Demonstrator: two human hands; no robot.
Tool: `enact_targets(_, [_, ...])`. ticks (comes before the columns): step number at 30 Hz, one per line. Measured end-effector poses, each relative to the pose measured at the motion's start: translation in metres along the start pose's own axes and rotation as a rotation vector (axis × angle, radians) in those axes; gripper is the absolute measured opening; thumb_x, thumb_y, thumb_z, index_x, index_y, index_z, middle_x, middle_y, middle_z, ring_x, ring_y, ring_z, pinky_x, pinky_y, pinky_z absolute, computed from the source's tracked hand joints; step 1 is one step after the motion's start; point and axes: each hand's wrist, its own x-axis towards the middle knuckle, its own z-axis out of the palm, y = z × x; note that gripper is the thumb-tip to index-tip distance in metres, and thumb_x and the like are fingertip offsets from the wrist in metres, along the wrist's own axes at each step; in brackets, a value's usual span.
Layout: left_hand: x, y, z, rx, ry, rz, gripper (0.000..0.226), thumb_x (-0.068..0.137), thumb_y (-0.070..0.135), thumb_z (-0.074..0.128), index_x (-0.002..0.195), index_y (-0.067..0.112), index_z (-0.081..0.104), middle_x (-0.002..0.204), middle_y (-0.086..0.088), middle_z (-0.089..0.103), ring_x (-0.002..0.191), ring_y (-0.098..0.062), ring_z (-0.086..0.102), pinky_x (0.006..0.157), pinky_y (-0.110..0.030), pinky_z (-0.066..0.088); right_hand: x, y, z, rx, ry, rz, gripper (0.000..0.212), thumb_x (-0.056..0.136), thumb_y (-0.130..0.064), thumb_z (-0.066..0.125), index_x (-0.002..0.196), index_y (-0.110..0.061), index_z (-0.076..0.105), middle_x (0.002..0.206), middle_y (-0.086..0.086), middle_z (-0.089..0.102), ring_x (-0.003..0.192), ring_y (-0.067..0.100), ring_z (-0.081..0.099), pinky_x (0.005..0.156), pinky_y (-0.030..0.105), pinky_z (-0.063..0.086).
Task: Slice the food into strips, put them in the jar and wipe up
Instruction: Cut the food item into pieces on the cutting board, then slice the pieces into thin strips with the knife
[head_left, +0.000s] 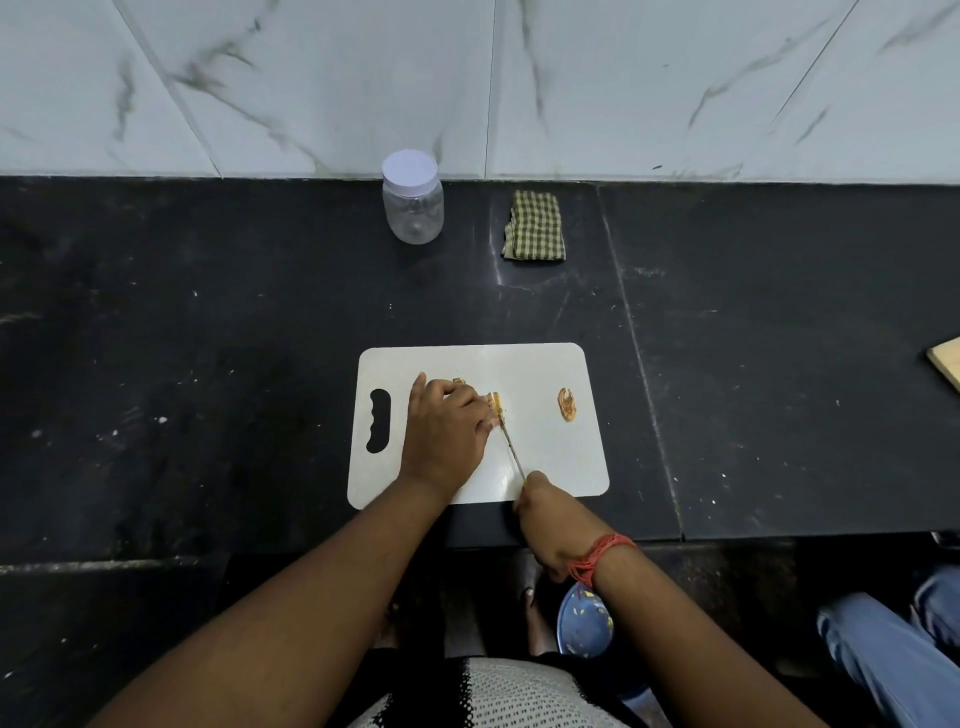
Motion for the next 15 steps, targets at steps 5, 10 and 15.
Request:
enact_targets(5, [0.0, 0.001, -0.001, -0.013, 0.004, -0.006, 0.007, 0.082, 0.025, 0.081, 0.087, 0.02, 0.078, 0.093, 0.007, 0.07, 0.097, -0.025, 0.059, 0.111, -0.061, 0.034, -0.01, 0.015, 0.008, 0.021, 0.042, -0.076, 0.011, 0.096, -0.006, 0.04, 0.088, -0.012, 0.034, 0.078, 0.002, 0.046, 0.068, 0.012, 0.042, 0.068, 0.032, 0.039])
enact_targets(10, [-0.001, -0.001, 0.001, -0.041, 0.03, -0.002, 0.011, 0.083, 0.023, 0.079, 0.093, 0.019, 0.078, 0.093, 0.007, 0.07, 0.098, -0.025, 0.058, 0.112, -0.061, 0.031, -0.019, 0.017, 0.006, 0.229, 0.114, -0.113, 0.016, 0.1, -0.019, 0.04, 0.086, -0.012, 0.034, 0.075, 0.004, 0.046, 0.064, 0.016, 0.041, 0.058, 0.03, 0.033])
enact_targets(15, [-0.006, -0.006, 0.007, -0.048, 0.015, 0.017, 0.013, 0.09, 0.026, 0.067, 0.098, 0.024, 0.078, 0.105, 0.009, 0.072, 0.107, -0.023, 0.056, 0.118, -0.056, 0.02, -0.008, 0.001, -0.008, 0.319, 0.102, -0.09, 0.018, 0.101, -0.025, 0.038, 0.086, -0.016, 0.036, 0.075, 0.005, 0.049, 0.06, 0.018, 0.045, 0.051, 0.027, 0.033])
